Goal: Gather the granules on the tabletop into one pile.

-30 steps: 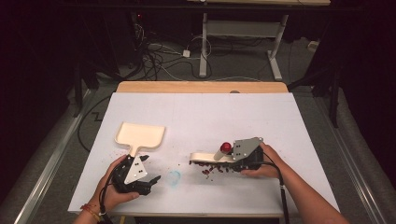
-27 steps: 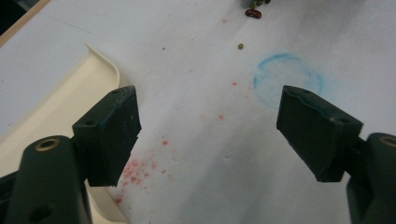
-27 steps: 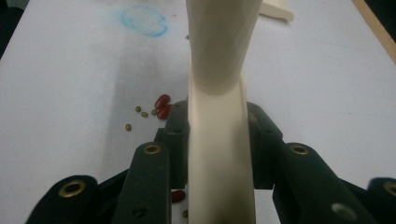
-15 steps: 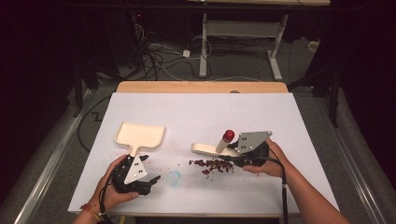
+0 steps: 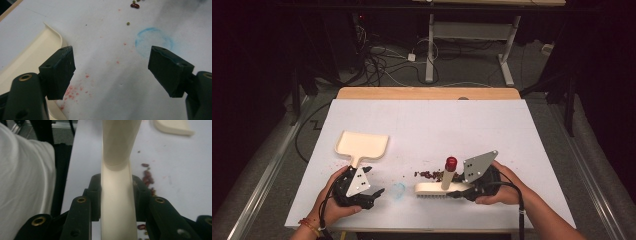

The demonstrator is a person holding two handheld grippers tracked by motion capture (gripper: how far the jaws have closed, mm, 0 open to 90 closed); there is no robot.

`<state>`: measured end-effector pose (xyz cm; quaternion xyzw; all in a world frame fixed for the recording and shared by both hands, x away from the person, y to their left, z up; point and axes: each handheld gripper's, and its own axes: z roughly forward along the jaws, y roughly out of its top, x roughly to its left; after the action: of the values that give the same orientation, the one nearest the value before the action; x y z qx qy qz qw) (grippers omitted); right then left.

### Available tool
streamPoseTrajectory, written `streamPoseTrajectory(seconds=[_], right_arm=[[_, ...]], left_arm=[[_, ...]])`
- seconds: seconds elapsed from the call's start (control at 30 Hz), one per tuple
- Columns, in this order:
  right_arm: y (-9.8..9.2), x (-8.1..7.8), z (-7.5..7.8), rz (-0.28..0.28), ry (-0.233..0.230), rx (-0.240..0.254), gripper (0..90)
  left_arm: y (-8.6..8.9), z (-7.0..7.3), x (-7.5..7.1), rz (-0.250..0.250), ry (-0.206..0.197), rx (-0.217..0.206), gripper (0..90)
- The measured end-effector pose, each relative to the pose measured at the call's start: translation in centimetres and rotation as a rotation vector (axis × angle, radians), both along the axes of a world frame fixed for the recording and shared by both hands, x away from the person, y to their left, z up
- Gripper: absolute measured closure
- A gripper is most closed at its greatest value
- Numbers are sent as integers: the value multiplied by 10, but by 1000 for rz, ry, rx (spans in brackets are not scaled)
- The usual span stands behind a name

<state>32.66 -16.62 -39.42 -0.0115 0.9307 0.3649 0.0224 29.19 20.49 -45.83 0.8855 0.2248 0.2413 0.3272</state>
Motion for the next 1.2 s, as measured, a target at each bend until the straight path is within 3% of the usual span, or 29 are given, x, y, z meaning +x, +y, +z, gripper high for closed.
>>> streamPoseTrajectory(seconds=[0.17, 0.23, 0.5, 0.77, 1.2], right_arm=[[6, 3, -10, 31, 59, -41, 675], [8, 6, -13, 37, 89, -24, 675], [9, 31, -17, -6, 114, -26, 675], [9, 46, -19, -27, 125, -47, 673], [6, 54, -13, -60, 68, -49, 673]], left_arm=[[0, 0, 1, 0, 2, -4, 209], [0, -1, 1, -2, 5, -4, 209], [-1, -1, 1, -4, 19, -1, 209], [-1, -2, 1, -7, 22, 1, 209], [-2, -2, 0, -8, 22, 6, 209]])
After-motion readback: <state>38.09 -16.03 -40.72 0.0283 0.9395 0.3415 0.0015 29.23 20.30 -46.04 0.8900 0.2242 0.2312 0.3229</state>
